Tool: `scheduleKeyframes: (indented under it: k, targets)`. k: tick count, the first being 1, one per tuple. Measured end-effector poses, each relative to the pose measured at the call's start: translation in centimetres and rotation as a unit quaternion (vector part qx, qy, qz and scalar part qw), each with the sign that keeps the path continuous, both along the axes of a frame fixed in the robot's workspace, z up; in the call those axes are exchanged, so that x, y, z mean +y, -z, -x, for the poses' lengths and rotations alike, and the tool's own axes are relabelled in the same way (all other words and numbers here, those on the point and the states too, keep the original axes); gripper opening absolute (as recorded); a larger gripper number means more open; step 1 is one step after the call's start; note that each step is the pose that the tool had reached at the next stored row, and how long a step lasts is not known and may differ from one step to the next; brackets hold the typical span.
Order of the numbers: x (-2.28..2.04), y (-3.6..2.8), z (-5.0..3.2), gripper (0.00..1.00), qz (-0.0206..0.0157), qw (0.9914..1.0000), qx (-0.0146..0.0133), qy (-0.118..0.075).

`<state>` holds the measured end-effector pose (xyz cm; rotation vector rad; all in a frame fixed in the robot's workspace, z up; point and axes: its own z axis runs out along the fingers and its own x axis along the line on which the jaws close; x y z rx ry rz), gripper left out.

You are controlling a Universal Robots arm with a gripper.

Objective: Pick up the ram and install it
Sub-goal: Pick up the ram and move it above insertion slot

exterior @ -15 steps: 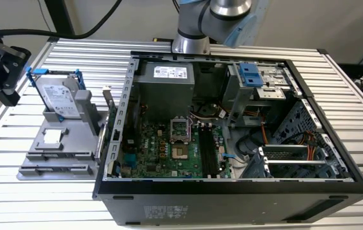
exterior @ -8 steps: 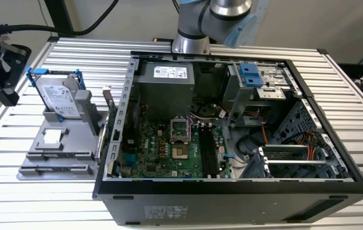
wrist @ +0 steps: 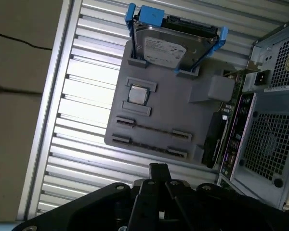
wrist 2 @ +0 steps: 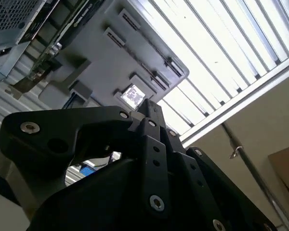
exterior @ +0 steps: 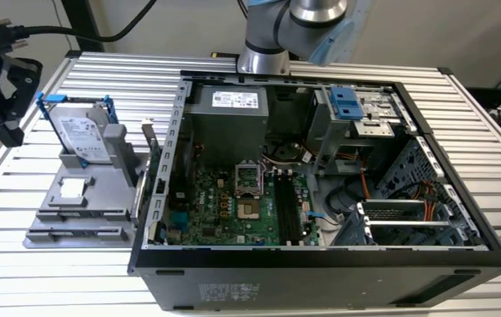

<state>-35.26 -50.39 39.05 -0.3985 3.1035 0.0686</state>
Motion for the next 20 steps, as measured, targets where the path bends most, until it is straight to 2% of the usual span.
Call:
scheduleKeyframes:
  k: [3, 6, 8, 11, 13, 14, 17, 20]
  targets:
    - [0.00, 0.00, 0.00, 0.00, 0.0018, 0.99963, 0.0000, -0.027]
    - [0.00, 0.00, 0.01, 0.00, 0.0033, 0.99851, 0.0000, -0.054]
    - [0.00, 0.00, 0.01, 0.00, 0.0038, 0.99739, -0.0001, -0.072]
    - [0.01, 0.00, 0.02, 0.00, 0.0041, 0.99504, -0.0001, -0.099]
    - [0.01, 0.00, 0.01, 0.00, 0.0042, 0.99305, -0.0002, -0.118]
    - [0.01, 0.00, 0.01, 0.00, 0.0042, 0.99082, -0.0004, -0.135]
    - [0.00, 0.00, 0.01, 0.00, 0.0043, 0.98671, -0.0009, -0.162]
    - [0.00, 0.00, 0.01, 0.00, 0.0043, 0.98193, -0.0012, -0.189]
